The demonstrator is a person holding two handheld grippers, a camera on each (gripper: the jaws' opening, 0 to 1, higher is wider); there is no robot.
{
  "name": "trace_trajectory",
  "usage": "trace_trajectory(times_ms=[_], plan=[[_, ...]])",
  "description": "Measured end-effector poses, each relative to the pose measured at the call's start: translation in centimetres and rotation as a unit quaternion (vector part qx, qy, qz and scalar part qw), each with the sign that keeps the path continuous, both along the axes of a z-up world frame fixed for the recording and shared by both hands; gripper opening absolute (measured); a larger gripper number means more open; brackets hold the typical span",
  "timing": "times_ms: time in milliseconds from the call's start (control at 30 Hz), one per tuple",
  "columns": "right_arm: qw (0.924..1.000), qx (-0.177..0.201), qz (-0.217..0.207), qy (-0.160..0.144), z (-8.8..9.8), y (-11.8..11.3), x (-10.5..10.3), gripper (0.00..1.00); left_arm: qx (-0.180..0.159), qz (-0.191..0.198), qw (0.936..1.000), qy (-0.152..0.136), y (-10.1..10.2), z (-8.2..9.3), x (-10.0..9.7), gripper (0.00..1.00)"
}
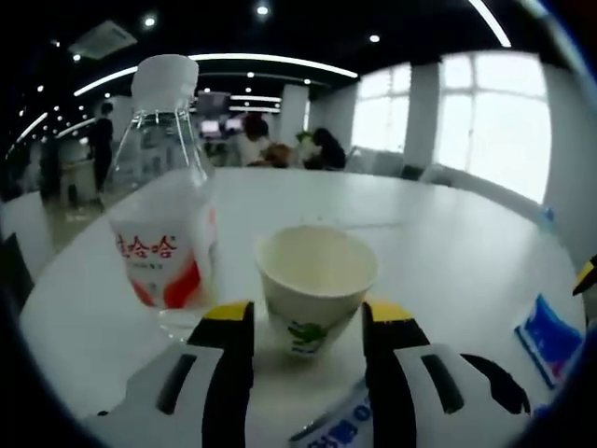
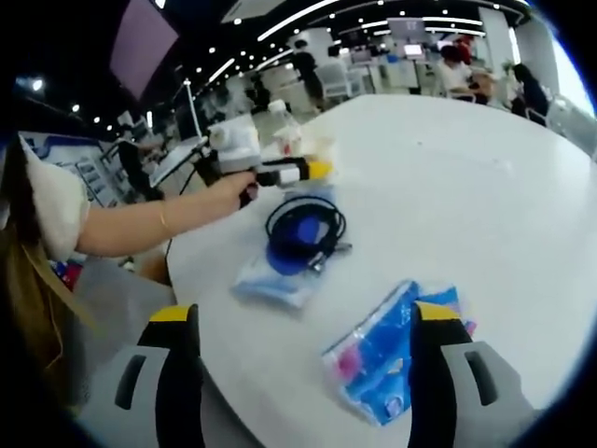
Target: Arrange the tabletop items into an orderly group along one side of the table until the central work area is clear of visible clutter.
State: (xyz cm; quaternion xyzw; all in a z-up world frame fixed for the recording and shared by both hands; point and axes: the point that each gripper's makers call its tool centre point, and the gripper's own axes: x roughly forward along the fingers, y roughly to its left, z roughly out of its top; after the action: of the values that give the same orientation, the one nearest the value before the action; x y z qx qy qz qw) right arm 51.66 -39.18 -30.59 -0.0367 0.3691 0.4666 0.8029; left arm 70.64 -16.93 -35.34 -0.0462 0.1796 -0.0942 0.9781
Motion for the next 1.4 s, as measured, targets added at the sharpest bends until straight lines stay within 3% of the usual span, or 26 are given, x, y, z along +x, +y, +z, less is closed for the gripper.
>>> trace_trajectory(times_ms=[267, 567, 667, 1067, 1400], plan=[[0.9999, 0.012, -0.004, -0.002, 0.5, 0.4, 0.0, 0.93, 0.003, -0.015, 0.9999, 0.001, -0.4, 0.4, -1.1, 0.49], [0.9994, 0.033, 0.003, -0.014, 1.7, 1.9, -0.4, 0.97, 0.01, -0.034, 0.9992, 0.018, 0.2, 0.7, -2.8, 0.57], [0.9992, 0.039, -0.003, -0.011, 2.0, 2.4, -0.4, 0.99, 0.0, -0.057, 0.9979, 0.032, -0.1, 0.6, -3.6, 0.58], [0.9986, 0.052, -0.004, 0.003, 2.9, 4.4, -1.1, 1.0, 0.031, -0.103, 0.9933, 0.043, 0.1, 1.6, -6.4, 0.72], [0.9974, 0.068, -0.02, 0.014, 3.7, 6.2, -2.1, 1.0, 0.039, -0.124, 0.9911, 0.029, 0.2, 3.4, -8.3, 0.79]])
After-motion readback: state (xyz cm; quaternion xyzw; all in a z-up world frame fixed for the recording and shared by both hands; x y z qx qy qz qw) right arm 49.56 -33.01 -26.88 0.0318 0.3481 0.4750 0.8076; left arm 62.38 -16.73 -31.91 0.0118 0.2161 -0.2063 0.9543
